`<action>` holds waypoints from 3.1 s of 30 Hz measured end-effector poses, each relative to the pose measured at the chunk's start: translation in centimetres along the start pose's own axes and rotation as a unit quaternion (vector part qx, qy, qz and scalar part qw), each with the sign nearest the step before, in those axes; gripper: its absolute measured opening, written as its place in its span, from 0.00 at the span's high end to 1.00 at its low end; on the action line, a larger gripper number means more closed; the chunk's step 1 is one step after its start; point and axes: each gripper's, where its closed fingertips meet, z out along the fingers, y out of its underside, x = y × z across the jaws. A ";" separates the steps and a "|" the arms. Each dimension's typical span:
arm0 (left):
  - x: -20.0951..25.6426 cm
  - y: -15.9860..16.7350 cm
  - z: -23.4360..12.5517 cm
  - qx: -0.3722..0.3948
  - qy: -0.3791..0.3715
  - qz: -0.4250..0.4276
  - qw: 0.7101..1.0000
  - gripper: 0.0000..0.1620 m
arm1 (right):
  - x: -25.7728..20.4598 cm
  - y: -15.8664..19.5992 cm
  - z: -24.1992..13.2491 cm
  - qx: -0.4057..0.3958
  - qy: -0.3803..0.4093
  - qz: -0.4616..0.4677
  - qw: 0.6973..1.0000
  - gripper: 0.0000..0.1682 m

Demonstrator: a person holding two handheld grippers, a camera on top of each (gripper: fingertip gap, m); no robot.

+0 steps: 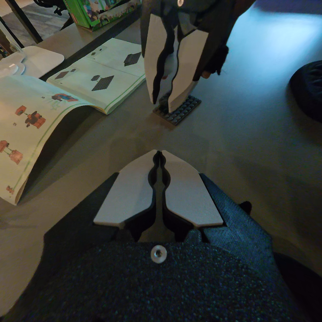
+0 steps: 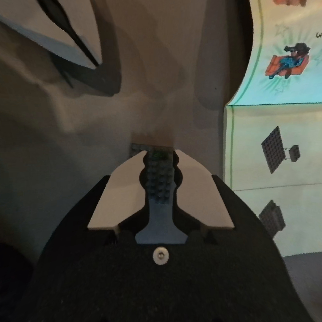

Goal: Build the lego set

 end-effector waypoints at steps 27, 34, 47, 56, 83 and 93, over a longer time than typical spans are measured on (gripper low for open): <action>0.1 0.0 0.0 0.000 0.003 0.000 1.000 1.00 | 0.7 0.8 0.1 -0.052 0.004 0.052 0.997 0.91; 0.1 0.1 0.0 -0.001 0.004 0.000 1.000 1.00 | 0.8 1.0 0.1 -0.062 0.003 0.052 0.997 0.90; -0.1 0.0 -0.1 0.001 0.001 -0.001 1.000 1.00 | 0.4 0.2 -3.0 0.017 -0.001 0.084 0.996 0.83; 0.0 0.0 0.0 -0.001 -0.001 0.006 1.000 1.00 | -1.0 3.3 -1.4 0.101 0.021 0.123 0.987 0.64; 1.1 -1.5 -0.3 -0.002 0.052 -0.030 0.998 0.83 | -3.9 0.7 -4.3 0.152 -0.005 0.070 0.986 0.70; 6.4 -4.5 -1.4 0.020 0.238 -0.310 0.920 0.83 | -8.2 -0.5 -7.2 0.177 -0.011 0.027 0.984 0.70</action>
